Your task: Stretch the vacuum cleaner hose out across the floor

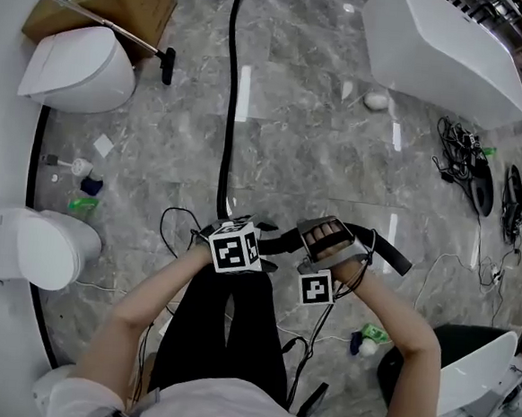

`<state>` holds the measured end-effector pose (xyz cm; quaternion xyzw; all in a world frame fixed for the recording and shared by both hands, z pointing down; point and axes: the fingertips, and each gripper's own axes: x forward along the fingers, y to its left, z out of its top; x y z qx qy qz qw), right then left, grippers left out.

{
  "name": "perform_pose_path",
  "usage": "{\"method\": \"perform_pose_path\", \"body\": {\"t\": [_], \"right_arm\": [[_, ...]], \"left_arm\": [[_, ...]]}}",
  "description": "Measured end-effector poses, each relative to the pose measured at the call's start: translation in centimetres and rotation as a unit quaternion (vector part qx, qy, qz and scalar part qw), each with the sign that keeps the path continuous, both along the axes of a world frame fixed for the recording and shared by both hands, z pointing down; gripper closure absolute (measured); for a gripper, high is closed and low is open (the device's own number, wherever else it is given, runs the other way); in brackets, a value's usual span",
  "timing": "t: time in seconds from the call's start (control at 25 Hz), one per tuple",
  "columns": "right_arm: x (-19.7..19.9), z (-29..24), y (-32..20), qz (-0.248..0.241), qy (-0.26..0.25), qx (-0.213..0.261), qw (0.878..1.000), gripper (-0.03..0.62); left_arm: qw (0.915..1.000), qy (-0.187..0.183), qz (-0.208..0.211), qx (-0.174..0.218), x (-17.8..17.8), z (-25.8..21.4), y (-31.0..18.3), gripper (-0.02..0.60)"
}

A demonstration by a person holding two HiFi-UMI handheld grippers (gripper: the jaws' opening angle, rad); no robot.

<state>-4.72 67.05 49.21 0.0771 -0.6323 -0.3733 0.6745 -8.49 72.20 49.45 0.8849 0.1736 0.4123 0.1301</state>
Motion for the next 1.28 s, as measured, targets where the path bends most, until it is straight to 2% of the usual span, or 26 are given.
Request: {"method": "perform_pose_path", "body": {"t": [0.08,0.16,0.32,0.52,0.6,0.68,0.84,0.96,1.0,1.08,1.2,1.28], "right_arm": [[-0.3,1.5,0.3,-0.009,-0.001,-0.008,1.0,0.422],[0.1,4.3,0.9,-0.01,-0.004,-0.017,1.0,0.422],[2.2,11.5,2.2,0.02,-0.013,-0.039,0.999,0.422],[4.1,18.5,4.7,0.125,-0.063,-0.078,0.987,0.422],[4.5,19.5,6.1,0.166,-0.079,-0.099,0.978,0.422],[5.5,19.0,6.6,0.179,-0.065,-0.086,0.978,0.422],[6.8,18.8,6.8,0.152,-0.004,-0.069,0.986,0.421],[8.5,18.9,6.5,0.142,0.066,-0.07,0.985,0.416],[9.4,19.0,6.6,0.149,0.088,-0.074,0.982,0.411],[11.6,19.2,7.5,0.184,0.13,-0.11,0.968,0.324],[14.2,19.7,10.1,0.262,0.15,-0.201,0.932,0.229],[15.5,19.4,12.1,0.29,0.165,-0.253,0.908,0.159]], "left_arm": [[0.9978,-0.04,0.045,0.027,-0.5,2.6,0.3,0.21],[0.9958,-0.061,0.062,0.025,-0.7,5.6,0.4,0.21],[0.9961,-0.075,0.047,0.002,-0.1,12.2,-0.2,0.21],[0.9954,-0.092,0.01,-0.024,0.6,18.6,-1.3,0.211],[0.9948,-0.087,-0.008,-0.052,0.9,18.5,-1.2,0.21],[0.9934,-0.079,-0.027,-0.078,1.0,17.0,-0.7,0.21],[0.992,-0.081,-0.056,-0.08,-0.8,14.7,-0.8,0.21],[0.9894,-0.078,-0.083,-0.091,-2.6,12.8,-1.1,0.21],[0.9882,-0.075,-0.093,-0.095,-3.1,12.3,-1.1,0.211],[0.9859,-0.074,-0.11,-0.103,-4.1,11.6,-1.3,0.21],[0.9831,-0.073,-0.129,-0.107,-5.0,10.7,-1.8,0.212],[0.9817,-0.072,-0.133,-0.115,-5.1,10.3,-1.8,0.211]]}}
